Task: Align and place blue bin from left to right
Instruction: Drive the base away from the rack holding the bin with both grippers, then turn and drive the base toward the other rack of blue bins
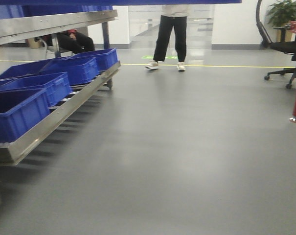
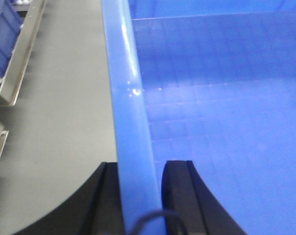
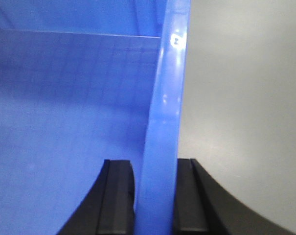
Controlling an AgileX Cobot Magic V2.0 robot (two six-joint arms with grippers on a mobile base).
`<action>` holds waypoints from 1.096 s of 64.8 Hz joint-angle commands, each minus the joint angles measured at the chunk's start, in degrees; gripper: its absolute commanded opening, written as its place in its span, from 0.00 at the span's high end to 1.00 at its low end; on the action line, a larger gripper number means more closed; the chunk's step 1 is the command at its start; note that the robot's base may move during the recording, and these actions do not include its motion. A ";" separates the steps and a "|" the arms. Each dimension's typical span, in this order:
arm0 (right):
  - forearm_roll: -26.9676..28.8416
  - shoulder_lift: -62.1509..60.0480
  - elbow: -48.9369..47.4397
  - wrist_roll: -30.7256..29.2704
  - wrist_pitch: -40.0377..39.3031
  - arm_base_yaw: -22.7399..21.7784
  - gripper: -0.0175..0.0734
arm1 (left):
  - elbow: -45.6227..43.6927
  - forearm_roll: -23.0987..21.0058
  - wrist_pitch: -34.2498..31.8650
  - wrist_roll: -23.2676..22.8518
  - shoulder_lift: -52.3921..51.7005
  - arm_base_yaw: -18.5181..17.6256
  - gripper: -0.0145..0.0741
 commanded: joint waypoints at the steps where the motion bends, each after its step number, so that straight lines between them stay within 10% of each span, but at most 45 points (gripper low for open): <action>1: -0.81 -1.64 -1.35 -1.49 -5.40 0.06 0.97 | -0.84 0.00 -4.61 0.15 -1.36 -0.29 0.96; 71: -0.81 -1.64 -1.35 -1.49 -5.40 0.06 0.97 | -0.84 0.00 -4.61 0.15 -1.36 -0.29 0.96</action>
